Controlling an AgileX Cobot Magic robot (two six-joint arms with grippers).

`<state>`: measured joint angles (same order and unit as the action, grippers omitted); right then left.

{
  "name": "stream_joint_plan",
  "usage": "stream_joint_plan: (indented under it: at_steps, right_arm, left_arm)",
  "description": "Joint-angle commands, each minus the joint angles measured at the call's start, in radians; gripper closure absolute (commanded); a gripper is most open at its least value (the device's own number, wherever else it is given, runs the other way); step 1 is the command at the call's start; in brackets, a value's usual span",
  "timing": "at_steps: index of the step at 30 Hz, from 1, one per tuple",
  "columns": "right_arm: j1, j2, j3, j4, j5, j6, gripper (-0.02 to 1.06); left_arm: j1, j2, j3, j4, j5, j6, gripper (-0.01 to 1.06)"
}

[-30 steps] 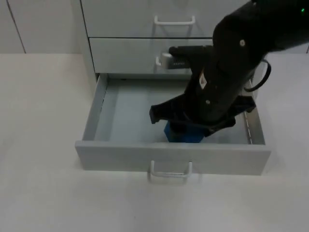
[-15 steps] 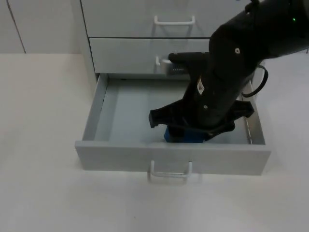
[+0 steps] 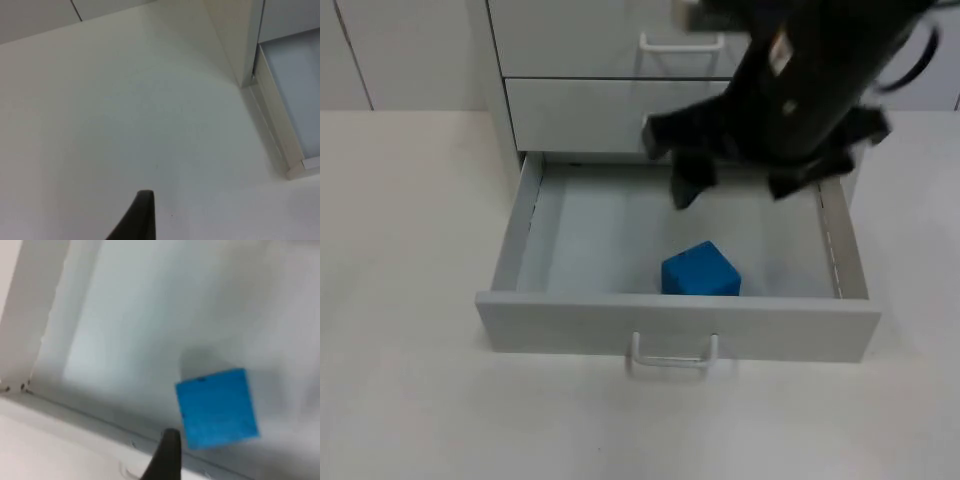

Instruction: Open the drawer with the left hand, place the block into the drawer with the right hand, then close the drawer with the left hand.

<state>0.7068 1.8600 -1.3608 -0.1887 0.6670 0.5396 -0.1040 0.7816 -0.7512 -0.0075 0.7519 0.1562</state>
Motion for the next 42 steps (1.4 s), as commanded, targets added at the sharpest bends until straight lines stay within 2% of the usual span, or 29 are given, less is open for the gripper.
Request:
stream_joint_plan:
  at_steps: [1,8,15,22,25,29,30,34,36,39,41,42]
  right_arm:
    - [0.003,-0.064,-0.003,-0.014,0.079,-0.039,0.3]
    - [0.003,-0.22,-0.001,-0.014,0.185,-0.101,0.3]
    - [0.003,-0.315,0.069,-0.016,0.178,-0.104,0.3]
    - [-0.021,-0.424,0.215,-0.025,0.167,-0.128,0.3]
    - [-0.068,-0.451,0.248,-0.025,0.167,-0.133,0.3]
    - [-0.2,-0.523,0.314,-0.019,0.167,-0.163,0.3]
    - [-0.2,-0.523,0.314,-0.019,0.167,-0.163,0.3]
    - [-0.352,-0.611,0.381,-0.019,0.175,-0.195,0.3]
    - [-0.385,-0.632,0.395,-0.019,0.175,-0.202,0.3]
    - [-0.523,-0.712,0.451,-0.019,0.174,-0.229,0.3]
    - [-0.543,-0.722,0.457,-0.016,0.174,-0.237,0.3]
    - [-0.582,-0.741,0.463,-0.011,0.174,-0.248,0.3]
  left_arm:
    - [-0.006,-0.004,0.002,-0.012,-0.006,-0.002,0.03]
    - [-0.006,-0.004,0.002,-0.014,-0.006,-0.004,0.03]
    - [-0.006,-0.004,0.002,-0.014,-0.006,-0.004,0.03]
    - [-0.006,-0.004,0.002,-0.025,-0.006,-0.004,0.03]
    - [-0.006,-0.004,0.002,-0.025,-0.006,-0.004,0.03]
    - [-0.006,-0.004,0.002,-0.027,-0.006,-0.004,0.03]
    - [-0.006,-0.004,0.002,-0.027,-0.006,-0.004,0.03]
    - [-0.006,-0.004,0.002,-0.038,-0.009,-0.004,0.03]
    - [-0.006,-0.004,0.002,-0.038,-0.009,-0.004,0.03]
    - [-0.006,-0.004,0.002,-0.05,-0.022,-0.004,0.03]
    - [-0.006,-0.004,0.002,-0.053,-0.027,-0.004,0.03]
    - [-0.006,-0.004,0.002,-0.064,-0.033,-0.002,0.03]
